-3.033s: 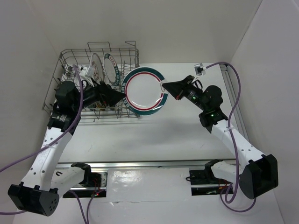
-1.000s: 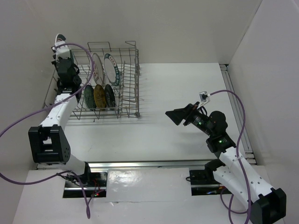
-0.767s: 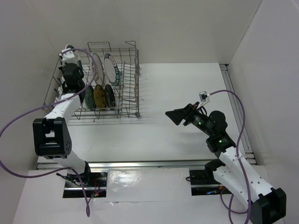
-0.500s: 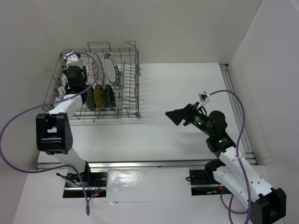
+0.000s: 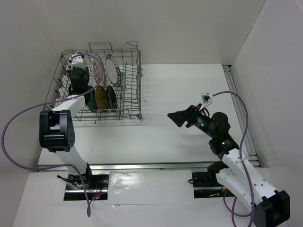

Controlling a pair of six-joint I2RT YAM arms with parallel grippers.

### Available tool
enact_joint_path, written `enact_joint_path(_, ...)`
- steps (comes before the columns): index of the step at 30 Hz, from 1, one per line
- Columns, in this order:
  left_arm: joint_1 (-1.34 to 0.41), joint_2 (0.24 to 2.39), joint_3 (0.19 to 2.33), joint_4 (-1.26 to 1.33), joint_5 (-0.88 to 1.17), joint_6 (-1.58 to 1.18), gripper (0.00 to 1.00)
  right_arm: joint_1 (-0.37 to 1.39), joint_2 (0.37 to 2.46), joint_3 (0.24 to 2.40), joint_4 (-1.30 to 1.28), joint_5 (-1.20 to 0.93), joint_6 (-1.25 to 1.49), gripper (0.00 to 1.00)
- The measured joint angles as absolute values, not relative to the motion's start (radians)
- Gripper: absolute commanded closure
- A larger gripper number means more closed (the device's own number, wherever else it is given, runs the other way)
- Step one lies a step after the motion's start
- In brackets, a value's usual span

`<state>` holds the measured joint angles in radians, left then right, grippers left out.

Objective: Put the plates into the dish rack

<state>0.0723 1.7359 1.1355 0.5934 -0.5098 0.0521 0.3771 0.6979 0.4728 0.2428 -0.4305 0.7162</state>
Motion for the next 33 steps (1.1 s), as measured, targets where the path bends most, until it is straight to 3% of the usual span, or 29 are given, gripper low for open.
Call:
enact_joint_path(16, 0.046, 1.816, 1.135, 0.642, -0.5, 0.101, 1.0, 0.377, 0.72, 0.473, 0.231, -0.43, 0.702, 0.04)
enact_joint_path(20, 0.046, 1.816, 1.141, 0.627, -0.505, 0.088, 0.86, 0.377, 0.72, 0.473, 0.232, -0.432, 0.702, 0.04)
enact_joint_path(21, 0.046, 1.816, 1.143, 0.624, -0.507, 0.08, 0.73, 0.377, 0.72, 0.473, 0.232, -0.433, 0.702, 0.04)
enact_joint_path(23, 0.046, 1.816, 1.151, 0.612, -0.51, 0.065, 0.59, 0.377, 0.723, 0.473, 0.232, -0.434, 0.702, 0.04)
enact_joint_path(24, 0.046, 1.816, 1.154, 0.612, -0.511, 0.056, 0.44, 0.377, 0.724, 0.473, 0.232, -0.434, 0.702, 0.04)
enact_joint_path(25, 0.045, 1.816, 1.158, 0.612, -0.511, 0.049, 0.38, 0.377, 0.725, 0.473, 0.232, -0.434, 0.702, 0.04)
enact_joint_path(33, 0.045, 1.816, 1.18, 0.598, -0.53, 0.018, 0.25, 0.377, 0.729, 0.471, 0.233, -0.438, 0.702, 0.04)
